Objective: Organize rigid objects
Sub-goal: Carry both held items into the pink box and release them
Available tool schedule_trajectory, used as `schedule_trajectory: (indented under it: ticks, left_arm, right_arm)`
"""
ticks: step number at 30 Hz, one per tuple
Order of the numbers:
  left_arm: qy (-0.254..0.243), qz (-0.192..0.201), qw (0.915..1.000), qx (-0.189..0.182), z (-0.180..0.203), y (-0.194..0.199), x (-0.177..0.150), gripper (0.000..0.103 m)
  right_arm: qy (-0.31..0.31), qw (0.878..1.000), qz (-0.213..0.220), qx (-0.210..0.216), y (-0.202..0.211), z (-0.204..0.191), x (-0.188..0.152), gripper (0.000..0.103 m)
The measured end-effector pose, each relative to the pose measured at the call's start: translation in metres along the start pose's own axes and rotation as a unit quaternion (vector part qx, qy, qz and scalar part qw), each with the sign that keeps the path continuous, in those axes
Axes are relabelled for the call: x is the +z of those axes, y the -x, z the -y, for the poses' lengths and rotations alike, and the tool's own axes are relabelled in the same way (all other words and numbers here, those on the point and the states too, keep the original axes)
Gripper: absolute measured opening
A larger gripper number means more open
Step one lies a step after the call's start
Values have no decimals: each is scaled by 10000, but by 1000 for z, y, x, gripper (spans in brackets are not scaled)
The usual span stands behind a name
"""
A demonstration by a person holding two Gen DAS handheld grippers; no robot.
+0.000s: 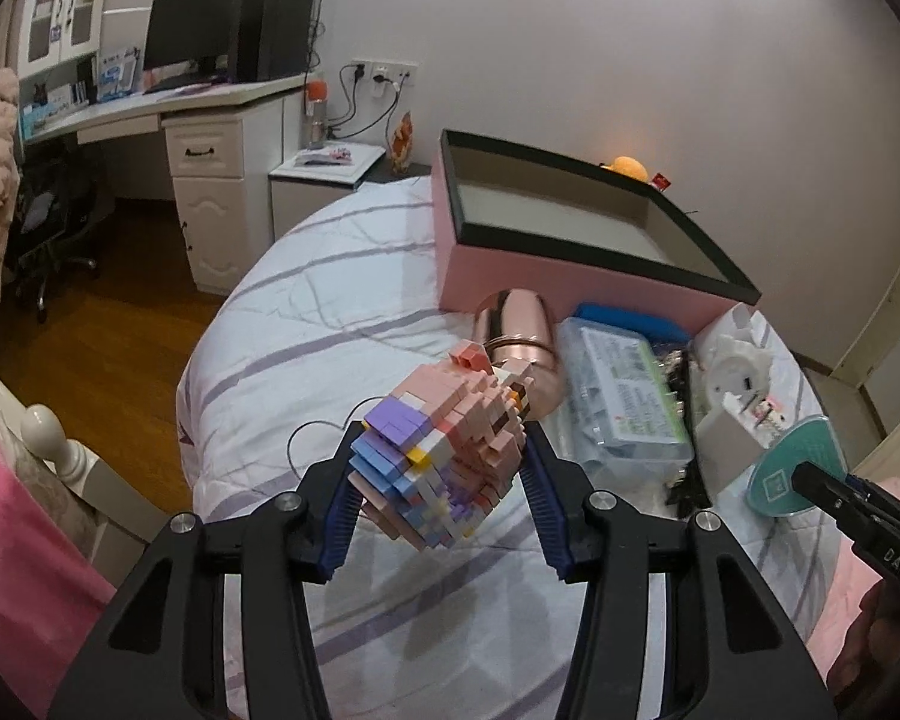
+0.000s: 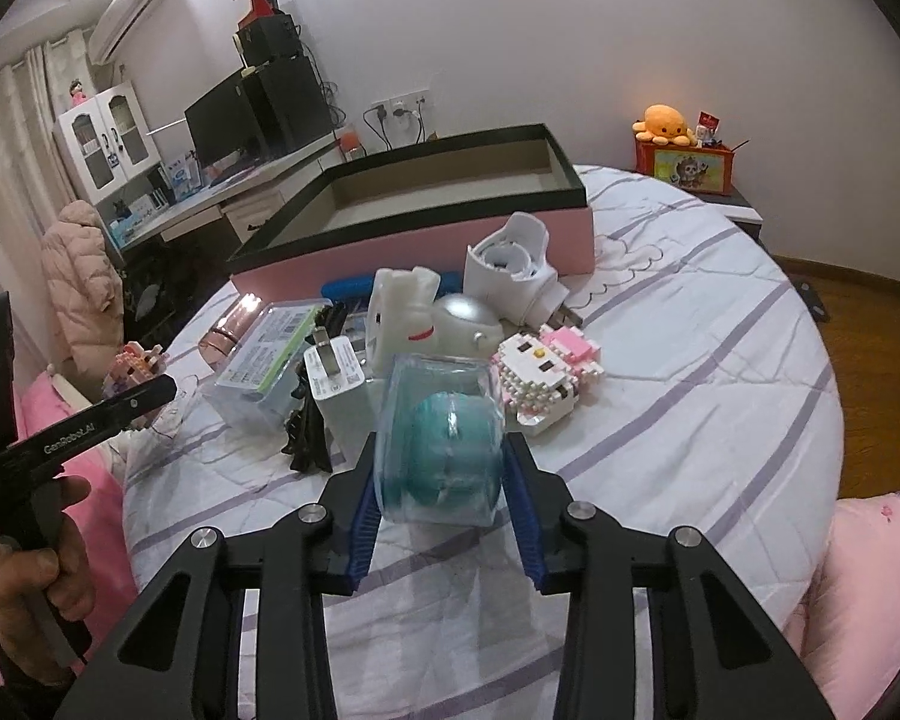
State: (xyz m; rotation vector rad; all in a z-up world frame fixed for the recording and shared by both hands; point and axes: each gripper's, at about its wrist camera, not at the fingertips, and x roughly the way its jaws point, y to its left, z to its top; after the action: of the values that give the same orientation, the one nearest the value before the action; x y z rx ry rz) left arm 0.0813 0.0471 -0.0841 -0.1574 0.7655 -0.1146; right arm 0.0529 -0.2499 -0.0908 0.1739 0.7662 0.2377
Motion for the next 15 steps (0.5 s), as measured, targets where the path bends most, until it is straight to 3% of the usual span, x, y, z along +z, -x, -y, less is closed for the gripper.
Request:
schedule_trajectory:
  ticks: [9, 15]
  left_arm:
    - [-160, 116, 9998, -60, 12, 12, 12, 50]
    - [-315, 302, 9990, -112, 26, 20, 41, 50]
  right_arm:
    - [89, 9999, 145, 30, 14, -4, 7, 38]
    - [346, 9985, 425, 95, 31, -16, 34, 38]
